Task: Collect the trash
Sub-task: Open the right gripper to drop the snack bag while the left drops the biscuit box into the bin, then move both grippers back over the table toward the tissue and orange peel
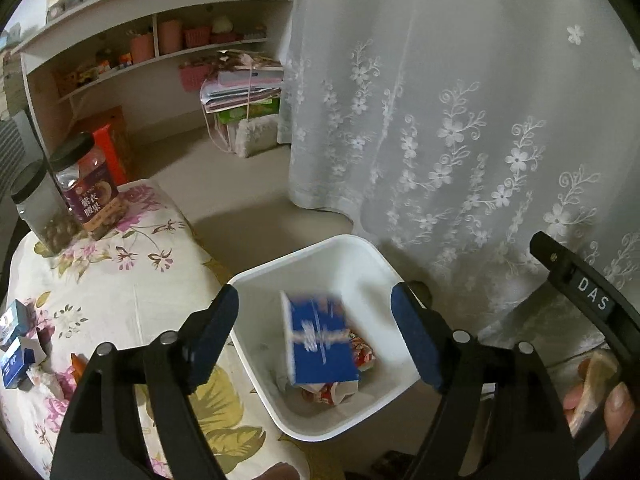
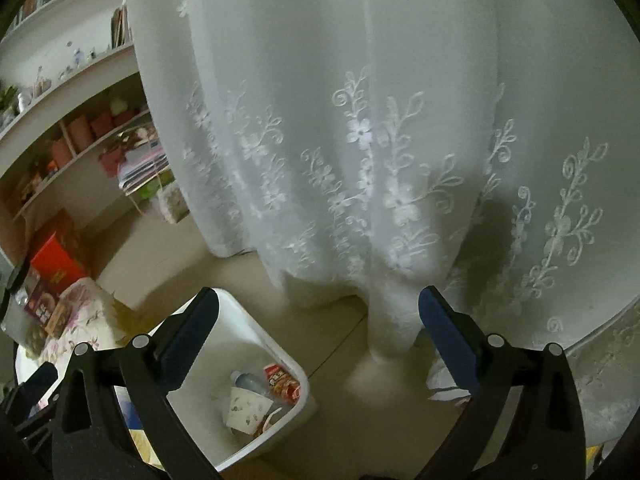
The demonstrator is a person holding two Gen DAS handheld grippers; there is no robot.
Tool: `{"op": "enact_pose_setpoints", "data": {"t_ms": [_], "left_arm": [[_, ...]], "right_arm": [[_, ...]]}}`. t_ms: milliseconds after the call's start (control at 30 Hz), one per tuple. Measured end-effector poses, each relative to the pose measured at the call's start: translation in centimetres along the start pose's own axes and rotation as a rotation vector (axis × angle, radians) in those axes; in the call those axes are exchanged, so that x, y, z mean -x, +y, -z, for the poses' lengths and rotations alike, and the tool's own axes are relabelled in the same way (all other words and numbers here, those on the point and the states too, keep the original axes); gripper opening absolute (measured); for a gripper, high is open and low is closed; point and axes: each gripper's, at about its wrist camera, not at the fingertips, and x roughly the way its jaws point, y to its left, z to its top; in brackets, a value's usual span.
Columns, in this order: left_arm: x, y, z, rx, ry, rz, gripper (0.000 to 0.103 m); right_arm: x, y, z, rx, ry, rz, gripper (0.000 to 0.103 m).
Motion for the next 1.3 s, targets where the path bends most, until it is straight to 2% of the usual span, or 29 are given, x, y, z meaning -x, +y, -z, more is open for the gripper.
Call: {"op": "enact_pose_setpoints", "data": {"t_ms": [133,367,533,933,1300], "left_arm": [[0.3,0.4,0.4,-0.001,-0.001,-0.022,0.080],[1.5,2.0,1.4,-0.019,-0.034,-0.130,0.080],[2.5,4.2,1.9,0.003,-0.058,-0.202,0.084],[4.5,11.4,4.6,0.070,-0.052,-0.313,0.087],[5.5,21.1,8.1,0.198,0.015,-0.443,0.087]], "right_arm": [[0.5,0.5,0.2,0.011,-0.014,-0.008,0.096],[1.0,3.1,1.1,0.082,-0.025,-0.023,0.096],[1.5,5.7,2.3,0.157,-0.031,-0.034,0.096],[2.7,13.1,6.1,0.328,-0.008,-0.103,0.096],[3.3,20.6,10.1,0.455,0.055,-0.210,0.096]]}}
